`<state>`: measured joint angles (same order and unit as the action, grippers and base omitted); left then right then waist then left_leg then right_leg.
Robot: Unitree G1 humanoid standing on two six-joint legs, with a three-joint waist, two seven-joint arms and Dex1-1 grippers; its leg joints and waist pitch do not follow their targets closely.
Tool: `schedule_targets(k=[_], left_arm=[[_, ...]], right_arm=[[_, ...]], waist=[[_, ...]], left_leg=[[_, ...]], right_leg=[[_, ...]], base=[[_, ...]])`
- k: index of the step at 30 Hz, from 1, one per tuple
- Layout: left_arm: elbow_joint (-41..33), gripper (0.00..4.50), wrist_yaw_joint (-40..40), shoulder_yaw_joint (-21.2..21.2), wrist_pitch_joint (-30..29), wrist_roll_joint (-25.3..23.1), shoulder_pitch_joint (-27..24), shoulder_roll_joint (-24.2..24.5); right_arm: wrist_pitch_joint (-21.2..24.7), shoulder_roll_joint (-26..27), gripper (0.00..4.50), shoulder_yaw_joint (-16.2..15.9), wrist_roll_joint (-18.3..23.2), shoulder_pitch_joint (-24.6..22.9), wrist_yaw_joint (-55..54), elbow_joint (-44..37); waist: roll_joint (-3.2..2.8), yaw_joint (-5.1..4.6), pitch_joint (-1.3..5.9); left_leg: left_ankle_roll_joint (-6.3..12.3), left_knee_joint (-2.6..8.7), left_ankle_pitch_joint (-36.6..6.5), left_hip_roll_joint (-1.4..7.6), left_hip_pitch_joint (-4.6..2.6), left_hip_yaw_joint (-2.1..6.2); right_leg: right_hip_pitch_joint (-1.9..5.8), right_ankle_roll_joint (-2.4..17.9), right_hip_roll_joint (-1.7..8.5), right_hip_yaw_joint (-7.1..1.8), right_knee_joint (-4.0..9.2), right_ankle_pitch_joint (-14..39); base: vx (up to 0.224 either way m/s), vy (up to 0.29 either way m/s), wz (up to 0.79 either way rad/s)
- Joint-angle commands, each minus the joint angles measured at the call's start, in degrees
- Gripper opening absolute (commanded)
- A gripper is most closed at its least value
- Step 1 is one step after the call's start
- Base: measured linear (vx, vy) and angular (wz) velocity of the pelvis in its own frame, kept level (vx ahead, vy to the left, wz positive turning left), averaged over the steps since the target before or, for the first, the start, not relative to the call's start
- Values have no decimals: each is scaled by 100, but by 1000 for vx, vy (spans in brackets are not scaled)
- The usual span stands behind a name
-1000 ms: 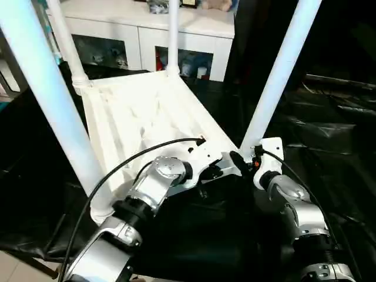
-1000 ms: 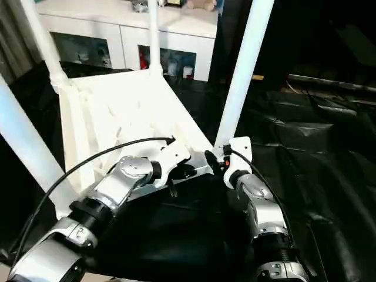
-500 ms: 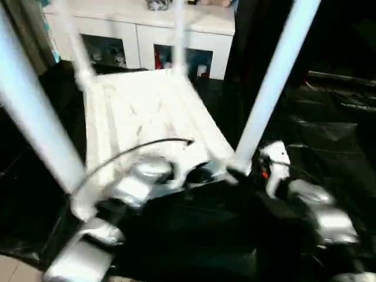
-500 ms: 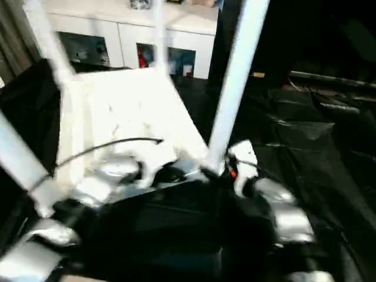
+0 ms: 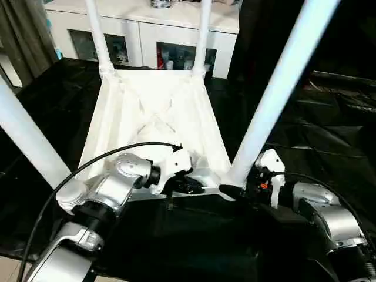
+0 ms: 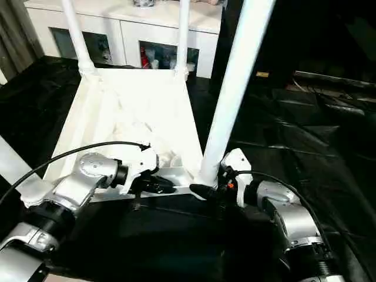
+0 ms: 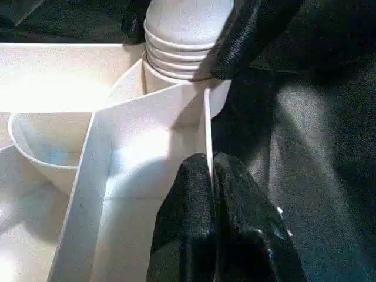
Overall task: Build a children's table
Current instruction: Rotate leg to tighten
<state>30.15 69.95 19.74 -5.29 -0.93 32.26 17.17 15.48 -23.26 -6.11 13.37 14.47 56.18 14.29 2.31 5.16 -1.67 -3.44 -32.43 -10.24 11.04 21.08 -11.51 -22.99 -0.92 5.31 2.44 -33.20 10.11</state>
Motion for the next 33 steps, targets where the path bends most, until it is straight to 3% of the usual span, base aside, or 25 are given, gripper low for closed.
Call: schedule_targets(k=[1, 11, 13, 17, 18, 19, 20, 22, 25, 28, 31, 33], left_arm=[[61, 0, 83, 120, -65, 15, -102, -53], [82, 0, -68, 102, -143, -20, -129, -49], [306, 0, -644, -7, -219, -132, -41, -260], [614, 0, -1382, -159, -271, -214, 130, -589], [816, 0, -1844, -240, -322, -262, 248, -792], [868, 0, -1961, -261, -335, -274, 278, -843], [1132, 0, -2533, -333, -388, -348, 431, -1097], [1305, 0, -2964, -353, -430, -420, 544, -1314], [1340, 0, -3123, -325, -460, -491, 579, -1502], [1256, 0, -2945, -170, -421, -565, 518, -1612], [1240, 0, -2785, -85, -387, -594, 496, -1551], [1256, 0, -2694, -68, -395, -586, 507, -1490]], right_arm=[[-40, -33, 307, -125, -16, 35, 150, 52], [-126, 38, 271, -127, -37, -18, 89, 176], [-179, 251, 271, 19, -74, -32, -357, 370], [-174, 572, 270, 206, -163, 33, -1078, 618], [-92, 800, 270, 307, -249, 90, -1630, 708], [-69, 859, 269, 332, -271, 106, -1774, 729], [56, 1233, 269, 530, -341, 210, -2621, 858], [156, 1608, 269, 711, -349, 306, -3330, 965], [137, 1907, 269, 768, -405, 370, -3761, 1035], [-24, 1970, 269, 423, -638, 407, -3614, 1047], [-139, 1990, 269, 452, -517, 392, -3390, 964], [-160, 1968, 325, 488, -392, 380, -3206, 868]], waist=[[70, 5, 269], [69, 3, 279], [59, -1, 268], [69, -19, 242], [46, -34, 232], [60, -51, 230], [63, -53, 221], [34, -70, 238], [50, -66, 235], [38, -63, 245], [26, -63, 247], [36, -61, 245]], left_leg=[[303, 352, -1124, 239, -83, 81], [366, 327, -1004, 229, -83, 73], [354, 333, -1062, 229, -85, 72], [84, 378, -1616, 225, -121, 103], [63, 388, -1648, 220, -108, 105], [-11, 396, -1761, 215, -118, 114], [-38, 399, -1823, 197, -117, 116], [-132, 411, -1878, 188, -119, 147], [-109, 411, -1915, 190, -125, 143], [-41, 419, -1865, 191, -102, 142], [1, 423, -1818, 196, -93, 135], [31, 418, -1820, 194, -92, 127]], right_leg=[[231, 1255, 288, -177, 290, 973], [241, 1325, 281, -174, 267, 784], [232, 1328, 281, -174, 280, 862], [198, 1060, 304, -174, 394, 1892], [193, 1016, 297, -180, 406, 1965], [170, 943, 287, -173, 432, 2122], [162, 851, 292, -173, 458, 2344], [151, 732, 307, -167, 476, 2558], [135, 642, 301, -168, 509, 2591], [153, 621, 288, -169, 499, 2401], [159, 697, 278, -173, 472, 2129], [159, 732, 280, -176, 469, 2078]], base=[[0, 0, 0], [0, 0, 0], [0, 0, 0], [0, 0, 0], [0, 0, 0], [0, 0, 0], [0, 0, 0], [0, 0, 0], [0, 0, 0], [0, 0, 0], [0, 0, 0], [0, 0, 0]])
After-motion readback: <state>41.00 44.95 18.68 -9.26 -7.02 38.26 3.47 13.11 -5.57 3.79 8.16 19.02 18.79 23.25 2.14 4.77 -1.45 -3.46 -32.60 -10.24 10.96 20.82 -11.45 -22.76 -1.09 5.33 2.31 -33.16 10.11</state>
